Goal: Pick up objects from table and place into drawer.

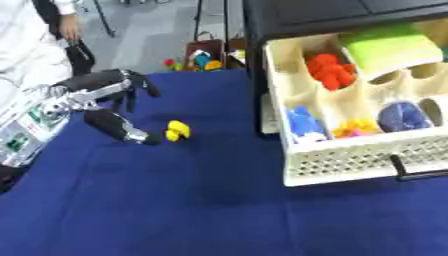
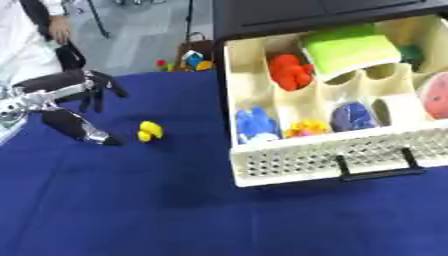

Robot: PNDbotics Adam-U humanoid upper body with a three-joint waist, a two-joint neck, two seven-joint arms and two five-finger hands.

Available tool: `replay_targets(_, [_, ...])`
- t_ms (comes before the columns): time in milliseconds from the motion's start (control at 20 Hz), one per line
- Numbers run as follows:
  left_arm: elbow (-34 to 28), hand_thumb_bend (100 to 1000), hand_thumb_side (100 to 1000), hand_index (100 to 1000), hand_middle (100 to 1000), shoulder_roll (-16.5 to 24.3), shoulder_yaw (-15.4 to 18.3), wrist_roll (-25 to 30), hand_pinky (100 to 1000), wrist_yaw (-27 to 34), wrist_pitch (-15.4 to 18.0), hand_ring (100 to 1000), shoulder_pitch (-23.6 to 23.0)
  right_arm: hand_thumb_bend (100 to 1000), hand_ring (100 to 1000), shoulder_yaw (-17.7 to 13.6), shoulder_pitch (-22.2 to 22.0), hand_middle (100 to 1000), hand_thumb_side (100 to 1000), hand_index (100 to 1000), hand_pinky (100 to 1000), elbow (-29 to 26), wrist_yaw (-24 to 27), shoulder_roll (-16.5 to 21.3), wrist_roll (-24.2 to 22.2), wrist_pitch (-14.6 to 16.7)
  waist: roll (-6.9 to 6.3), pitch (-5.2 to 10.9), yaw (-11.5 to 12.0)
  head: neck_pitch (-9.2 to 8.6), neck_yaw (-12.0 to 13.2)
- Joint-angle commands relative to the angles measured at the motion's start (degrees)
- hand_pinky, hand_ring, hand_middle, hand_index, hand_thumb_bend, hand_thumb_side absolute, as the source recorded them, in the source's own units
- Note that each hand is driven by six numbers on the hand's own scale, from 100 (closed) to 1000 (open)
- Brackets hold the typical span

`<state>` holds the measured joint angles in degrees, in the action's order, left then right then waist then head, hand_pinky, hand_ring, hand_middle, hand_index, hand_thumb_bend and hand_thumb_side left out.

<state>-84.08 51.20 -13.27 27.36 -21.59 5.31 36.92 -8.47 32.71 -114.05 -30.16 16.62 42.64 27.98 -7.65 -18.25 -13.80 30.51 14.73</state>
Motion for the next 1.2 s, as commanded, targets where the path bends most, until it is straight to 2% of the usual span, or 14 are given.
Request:
replay_targets(50, [1.9, 710, 618, 838, 752, 0.2, 1.3, 0.6, 374, 0.2, 1.4, 497, 1.7, 100, 694, 0.1, 1.2, 614, 1000, 753, 634, -0.5, 0.1, 1.4, 1.8, 2.1, -0.12, 0.6, -0.5, -1.13, 1.0])
replay_targets(200, [4.4, 694, 622, 837, 752, -1.0, 2.3, 0.4, 425, 0.1, 2.8, 571, 2.6, 100, 694, 0.2, 1.7, 613, 1000, 754, 635, -0.5, 0.2, 1.5, 1.7, 2.3, -0.62, -0.13, -1.4, -1.7, 2.0])
replay_targets(550, [7.8, 672, 625, 833, 748, -2.6, 3.1, -0.3, 443, 0.4, 4.1, 641, 4.5, 100, 696, 0.2, 2.4, 611, 1000, 755, 636, -0.5, 0.3, 1.5, 1.8, 2.5, -1.16, -1.5, -2.7, -2.59, 3.5])
replay_targets(1050, [10.4, 643, 613, 806, 725, -3.5, 3.5, -0.6, 432, 1.5, 4.8, 632, 4.7, 100, 700, 0.0, 2.6, 607, 1000, 758, 639, -0.5, 0.1, 1.4, 2.1, 2.4, -1.39, -2.88, -3.1, -2.72, 3.3])
replay_targets(1200, [10.2, 612, 603, 765, 710, -3.5, 3.3, -0.5, 434, 0.6, 4.9, 635, 4.7, 100, 699, 0.0, 2.6, 607, 1000, 758, 639, -0.5, 0.2, 1.4, 2.2, 2.4, -1.4, -3.01, -3.1, -2.59, 3.3])
